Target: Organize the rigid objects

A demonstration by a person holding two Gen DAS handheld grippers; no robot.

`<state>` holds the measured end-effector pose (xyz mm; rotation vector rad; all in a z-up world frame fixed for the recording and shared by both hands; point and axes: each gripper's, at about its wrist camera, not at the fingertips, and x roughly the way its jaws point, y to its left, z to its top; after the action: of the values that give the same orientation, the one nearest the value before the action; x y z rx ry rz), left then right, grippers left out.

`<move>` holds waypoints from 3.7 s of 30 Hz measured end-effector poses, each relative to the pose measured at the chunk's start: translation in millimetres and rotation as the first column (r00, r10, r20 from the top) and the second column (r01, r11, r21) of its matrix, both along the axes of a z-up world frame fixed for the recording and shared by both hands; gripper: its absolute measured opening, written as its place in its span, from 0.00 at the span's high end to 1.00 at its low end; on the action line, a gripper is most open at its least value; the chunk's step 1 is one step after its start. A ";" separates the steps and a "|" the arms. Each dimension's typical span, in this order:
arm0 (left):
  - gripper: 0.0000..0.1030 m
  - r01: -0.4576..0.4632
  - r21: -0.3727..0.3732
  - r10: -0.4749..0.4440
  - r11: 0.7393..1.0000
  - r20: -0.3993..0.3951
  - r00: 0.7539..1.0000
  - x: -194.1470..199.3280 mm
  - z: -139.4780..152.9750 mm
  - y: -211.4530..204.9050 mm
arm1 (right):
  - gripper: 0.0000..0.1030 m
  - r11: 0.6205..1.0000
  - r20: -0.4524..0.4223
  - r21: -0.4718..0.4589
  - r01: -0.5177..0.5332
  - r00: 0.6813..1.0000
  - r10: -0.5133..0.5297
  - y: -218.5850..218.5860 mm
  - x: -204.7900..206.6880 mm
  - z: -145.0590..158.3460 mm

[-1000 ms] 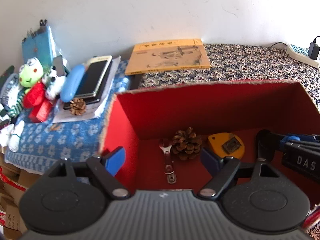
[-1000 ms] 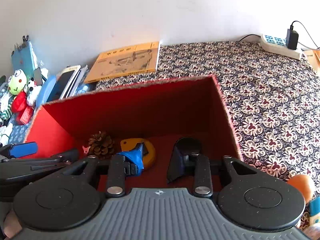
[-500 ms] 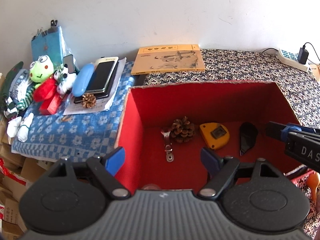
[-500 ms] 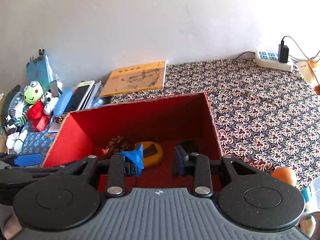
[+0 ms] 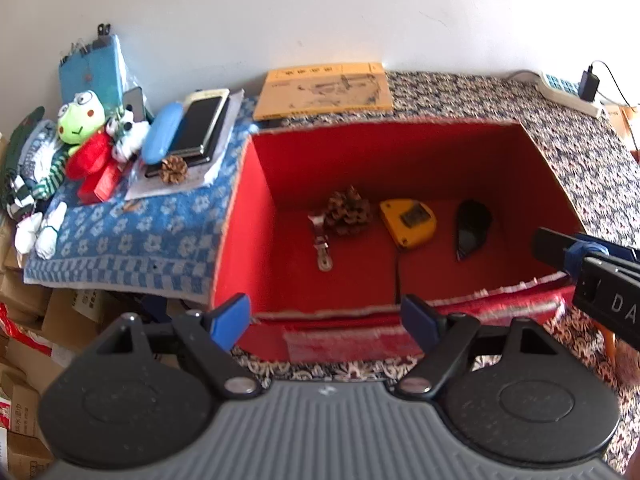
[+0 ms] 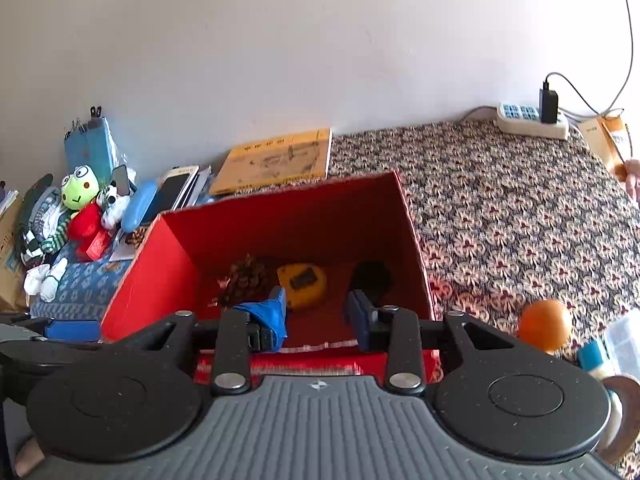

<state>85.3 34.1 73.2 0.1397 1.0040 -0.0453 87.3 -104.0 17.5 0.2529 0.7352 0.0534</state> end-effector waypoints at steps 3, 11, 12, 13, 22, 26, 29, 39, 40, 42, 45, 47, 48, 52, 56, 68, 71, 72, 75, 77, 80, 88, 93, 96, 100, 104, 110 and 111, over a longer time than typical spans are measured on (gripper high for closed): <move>0.19 0.004 0.000 -0.004 1.000 -0.015 1.000 -2.3 -2.2 -3.1 | 0.83 1.000 -0.030 -0.005 -0.012 0.999 0.012 1.0 -3.4 -0.1; 0.19 -0.001 -0.007 0.001 1.000 -0.038 0.999 -1.2 1.3 -6.1 | 0.83 1.000 -0.105 -0.021 -0.016 0.994 0.014 1.7 -5.1 0.6; 0.19 -0.005 -0.008 0.004 1.000 -0.042 0.999 0.2 2.4 -5.6 | 0.83 1.000 -0.114 -0.019 -0.019 0.993 0.017 1.7 -4.2 1.7; 0.19 -0.008 -0.010 0.007 1.000 -0.043 0.999 1.9 3.8 -4.9 | 0.83 1.000 -0.122 -0.016 -0.022 0.992 0.020 1.7 -4.0 2.8; 0.19 -0.025 -0.008 0.025 1.000 -0.005 1.000 16.4 16.1 0.4 | 0.83 1.000 -0.111 -0.005 -0.025 0.993 0.024 2.3 4.6 16.6; 0.19 -0.019 -0.004 0.019 1.000 0.003 1.000 20.6 13.3 -0.7 | 0.83 1.000 -0.104 0.005 -0.014 0.994 0.014 0.1 10.0 14.4; 0.19 -0.022 -0.001 0.022 1.000 0.005 1.000 22.3 8.4 -0.1 | 0.83 1.000 -0.100 0.002 -0.008 0.995 0.008 0.1 14.7 10.3; 0.19 -0.058 0.007 0.058 0.998 0.015 0.998 27.5 0.1 11.6 | 0.82 1.000 -0.101 -0.011 -0.022 0.995 0.021 9.7 29.4 3.0; 0.19 -0.062 0.008 0.061 0.998 0.016 0.998 27.7 -0.7 12.9 | 0.82 1.000 -0.104 -0.013 -0.025 0.994 0.024 11.1 31.2 2.1; 0.19 -0.068 0.005 0.068 0.998 0.017 0.998 28.6 -2.6 15.3 | 0.82 0.999 -0.109 -0.015 -0.032 0.994 0.031 13.2 34.8 0.2; 0.19 -0.075 0.002 0.075 0.997 0.022 0.997 30.4 -5.6 18.4 | 0.82 0.999 -0.112 -0.026 -0.042 0.993 0.039 17.3 38.8 -2.4; 0.19 -0.077 0.002 0.077 0.997 0.027 0.997 31.5 -7.7 19.3 | 0.82 0.998 -0.121 -0.037 -0.042 0.992 0.037 18.9 42.2 -4.8; 0.19 -0.076 0.002 0.076 0.997 0.029 0.997 32.1 -8.7 19.6 | 0.82 0.998 -0.124 -0.038 -0.041 0.992 0.036 19.2 43.8 -5.5; 0.19 -0.076 0.004 0.076 0.997 0.032 0.997 35.9 -12.4 20.0 | 0.82 0.998 -0.125 -0.045 -0.041 0.992 0.035 19.4 48.1 -5.8; 0.19 -0.069 0.002 0.069 0.998 0.041 0.997 39.6 -16.1 19.9 | 0.82 0.997 -0.125 -0.061 -0.043 0.992 0.035 20.2 52.3 -8.1; 0.19 -0.060 0.003 0.060 0.998 0.029 0.998 54.1 -27.9 13.3 | 0.82 0.998 -0.164 -0.049 -0.029 0.986 0.021 12.4 68.2 -23.7; 0.19 -0.061 0.003 0.061 0.998 0.023 0.998 56.6 -30.5 13.2 | 0.82 0.999 -0.171 -0.039 -0.037 0.985 0.029 11.9 70.5 -26.5; 0.19 -0.061 0.005 0.061 0.998 0.022 0.998 57.5 -31.2 12.9 | 0.82 0.998 -0.171 -0.039 -0.041 0.985 0.033 12.1 70.9 -27.2; 0.19 -0.060 0.000 0.060 0.998 0.022 0.998 58.6 -32.8 12.3 | 0.82 0.998 -0.173 -0.034 -0.046 0.984 0.039 12.3 73.3 -29.2; 0.19 -0.060 -0.004 0.060 0.998 0.021 0.998 59.1 -33.9 12.1 | 0.82 0.998 -0.175 -0.030 -0.049 0.984 0.043 11.9 74.1 -30.2; 0.19 -0.061 -0.005 0.061 0.998 0.018 0.998 59.5 -35.2 11.6 | 0.82 0.998 -0.176 -0.030 -0.053 0.983 0.047 11.3 75.2 -31.6; 0.19 -0.058 -0.021 0.058 0.998 0.011 0.998 58.7 -37.9 11.3 | 0.82 0.998 -0.166 -0.028 -0.060 0.985 0.055 10.8 75.1 -33.3; 0.19 -0.056 -0.015 0.056 0.998 0.008 0.998 58.4 -40.7 9.7 | 0.82 0.998 -0.162 -0.015 -0.068 0.985 0.065 10.4 73.5 -34.6; 0.19 -0.053 -0.011 0.053 0.999 0.008 0.999 58.5 -41.9 9.1 | 0.82 0.998 -0.155 -0.011 -0.069 0.986 0.066 9.3 72.6 -35.6; 0.19 -0.048 -0.007 0.048 0.999 0.006 0.999 59.1 -42.5 8.3 | 0.82 0.998 -0.146 0.001 -0.061 0.987 0.061 7.1 70.4 -35.3; 0.19 -0.040 -0.003 0.040 0.999 0.013 0.999 58.4 -41.8 6.5 | 0.82 0.999 -0.138 0.009 -0.053 0.989 0.054 6.3 69.4 -35.0; 0.19 -0.038 -0.004 0.038 0.999 0.009 0.999 58.7 -43.1 6.1 | 0.82 0.999 -0.138 0.017 -0.045 0.989 0.047 4.8 68.6 -35.9; 0.19 -0.038 -0.003 0.038 0.999 0.009 0.999 58.6 -43.2 6.1 | 0.82 0.999 -0.138 0.017 -0.045 0.989 0.047 4.9 68.7 -35.8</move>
<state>144.0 40.3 30.0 0.1178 0.9976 -0.0112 156.0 -99.1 -18.2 0.2549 0.8787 0.0852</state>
